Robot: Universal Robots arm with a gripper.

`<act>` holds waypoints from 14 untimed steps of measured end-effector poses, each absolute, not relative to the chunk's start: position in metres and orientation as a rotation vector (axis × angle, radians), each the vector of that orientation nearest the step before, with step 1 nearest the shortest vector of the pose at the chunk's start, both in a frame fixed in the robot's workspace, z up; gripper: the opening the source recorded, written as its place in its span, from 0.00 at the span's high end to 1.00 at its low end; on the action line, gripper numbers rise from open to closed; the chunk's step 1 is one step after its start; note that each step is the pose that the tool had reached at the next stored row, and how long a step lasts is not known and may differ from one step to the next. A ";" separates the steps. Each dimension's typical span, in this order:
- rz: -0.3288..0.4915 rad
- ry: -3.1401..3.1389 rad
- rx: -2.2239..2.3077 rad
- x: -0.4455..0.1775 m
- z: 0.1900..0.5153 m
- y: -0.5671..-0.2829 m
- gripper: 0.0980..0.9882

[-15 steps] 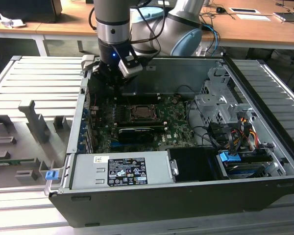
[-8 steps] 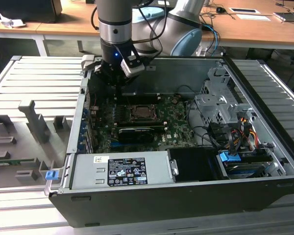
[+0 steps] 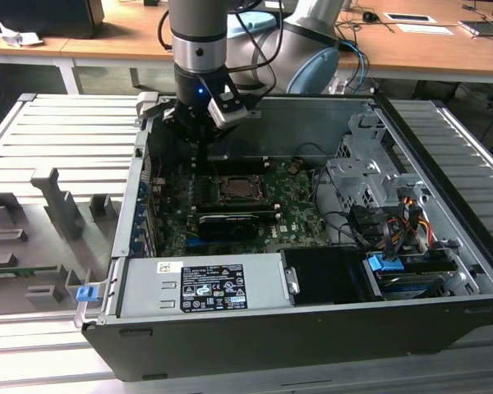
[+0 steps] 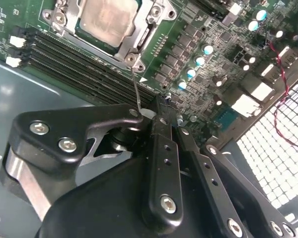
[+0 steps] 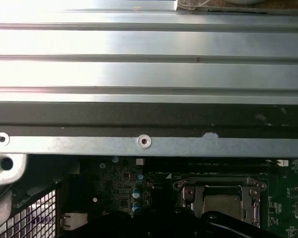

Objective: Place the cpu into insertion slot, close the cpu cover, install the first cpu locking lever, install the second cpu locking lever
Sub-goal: 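Install the first cpu locking lever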

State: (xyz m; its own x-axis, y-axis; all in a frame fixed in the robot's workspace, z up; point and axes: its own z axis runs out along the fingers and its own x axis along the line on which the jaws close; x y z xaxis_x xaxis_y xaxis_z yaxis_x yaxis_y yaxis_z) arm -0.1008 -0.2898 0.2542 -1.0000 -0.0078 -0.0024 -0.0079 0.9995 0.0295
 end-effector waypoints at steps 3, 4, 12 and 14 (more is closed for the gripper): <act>0.046 3.139 -0.012 -0.097 0.254 -0.290 0.99; 0.046 3.139 -0.012 -0.097 0.254 -0.290 0.99; 0.046 3.139 -0.012 -0.091 0.254 -0.290 0.99; 0.046 3.139 -0.012 -0.090 0.254 -0.290 0.99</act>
